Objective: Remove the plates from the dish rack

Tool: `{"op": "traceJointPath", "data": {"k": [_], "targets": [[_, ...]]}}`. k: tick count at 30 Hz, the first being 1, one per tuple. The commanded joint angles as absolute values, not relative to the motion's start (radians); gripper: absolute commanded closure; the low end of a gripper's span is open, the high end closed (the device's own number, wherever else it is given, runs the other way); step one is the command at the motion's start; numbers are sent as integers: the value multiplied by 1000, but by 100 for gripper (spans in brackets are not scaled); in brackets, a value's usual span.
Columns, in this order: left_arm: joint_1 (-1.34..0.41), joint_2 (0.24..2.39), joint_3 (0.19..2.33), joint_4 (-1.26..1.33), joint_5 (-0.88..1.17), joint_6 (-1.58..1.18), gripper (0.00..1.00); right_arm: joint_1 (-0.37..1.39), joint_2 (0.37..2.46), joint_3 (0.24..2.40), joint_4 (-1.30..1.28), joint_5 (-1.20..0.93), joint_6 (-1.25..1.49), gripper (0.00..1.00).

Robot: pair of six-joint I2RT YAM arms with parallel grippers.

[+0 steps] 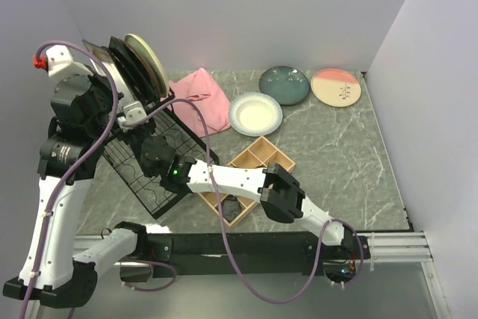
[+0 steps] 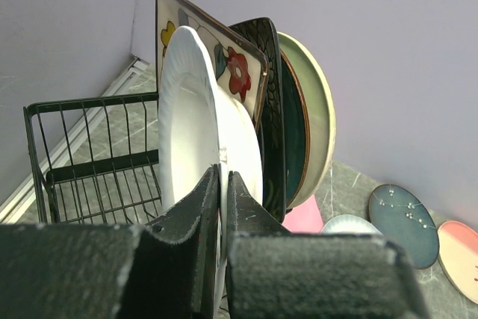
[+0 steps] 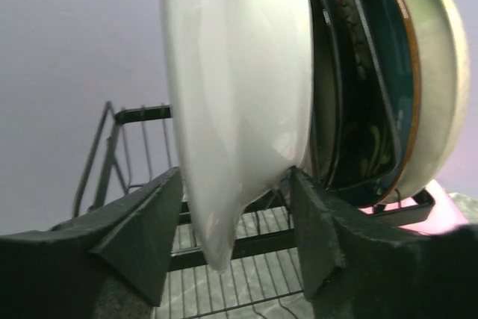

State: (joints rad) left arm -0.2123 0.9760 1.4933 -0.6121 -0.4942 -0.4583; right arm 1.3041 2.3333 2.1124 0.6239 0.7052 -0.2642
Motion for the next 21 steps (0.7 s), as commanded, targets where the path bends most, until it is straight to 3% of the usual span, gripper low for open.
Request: {"op": "traceJointPath", "data": {"k": [1,9,12,21], "targets": [[-219,916,1552,-518,-453,-508,99,1295,2355,2200,666,755,-316,46],[-219,899,1528,-515,-433,-522,99,1296,2275,2082,742,802,-305,77],[-219,890,1510,-505,-433,-523,99,1296,2226,2008,787,807,-305,99],[-219,855,1516,-496,-422,-522,99,1305,2083,1821,894,743,-267,100]]}}
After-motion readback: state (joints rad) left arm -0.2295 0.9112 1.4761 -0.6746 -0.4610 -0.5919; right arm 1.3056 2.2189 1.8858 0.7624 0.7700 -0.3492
